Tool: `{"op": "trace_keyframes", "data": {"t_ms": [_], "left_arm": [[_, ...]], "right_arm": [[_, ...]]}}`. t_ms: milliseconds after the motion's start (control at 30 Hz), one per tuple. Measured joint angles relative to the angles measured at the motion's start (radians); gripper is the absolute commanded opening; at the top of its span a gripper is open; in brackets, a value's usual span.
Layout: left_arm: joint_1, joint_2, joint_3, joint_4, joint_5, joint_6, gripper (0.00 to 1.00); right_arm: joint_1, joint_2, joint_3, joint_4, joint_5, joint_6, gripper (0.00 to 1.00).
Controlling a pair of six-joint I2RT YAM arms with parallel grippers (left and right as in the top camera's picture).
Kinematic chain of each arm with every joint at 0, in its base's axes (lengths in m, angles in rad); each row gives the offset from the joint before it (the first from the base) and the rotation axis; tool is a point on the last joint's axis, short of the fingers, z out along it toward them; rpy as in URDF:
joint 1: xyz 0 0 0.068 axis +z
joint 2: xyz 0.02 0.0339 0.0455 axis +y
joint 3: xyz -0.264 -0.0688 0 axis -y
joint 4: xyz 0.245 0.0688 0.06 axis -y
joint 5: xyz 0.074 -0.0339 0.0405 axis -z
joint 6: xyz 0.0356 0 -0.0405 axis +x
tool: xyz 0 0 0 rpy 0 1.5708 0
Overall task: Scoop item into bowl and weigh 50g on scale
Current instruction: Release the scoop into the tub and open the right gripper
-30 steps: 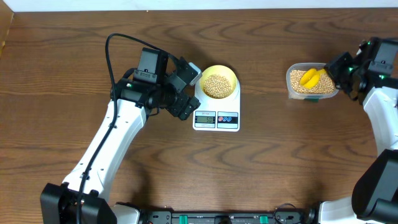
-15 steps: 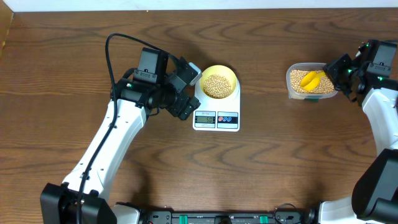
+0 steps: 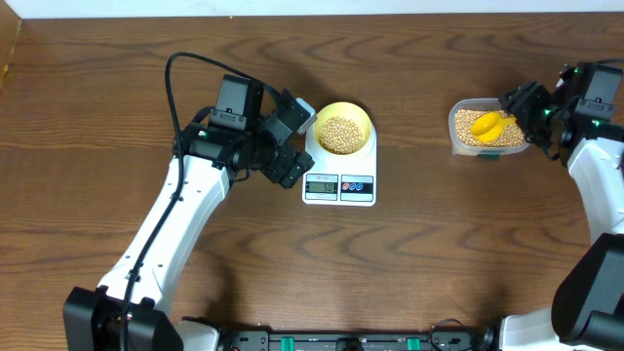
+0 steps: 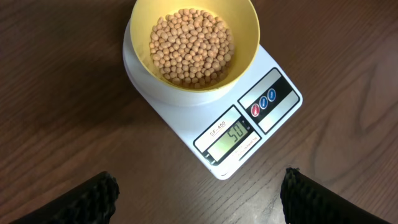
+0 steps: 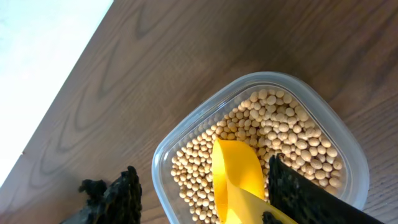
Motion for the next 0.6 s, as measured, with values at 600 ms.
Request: {"op": "trace_keyframes", "data": {"t_ms": [600], "left_arm": [[0.0,0.0,0.0,0.0,0.0,0.0,0.86]], "right_arm": [[0.0,0.0,-0.001,-0.101,-0.022,-0.077,0.92]]}}
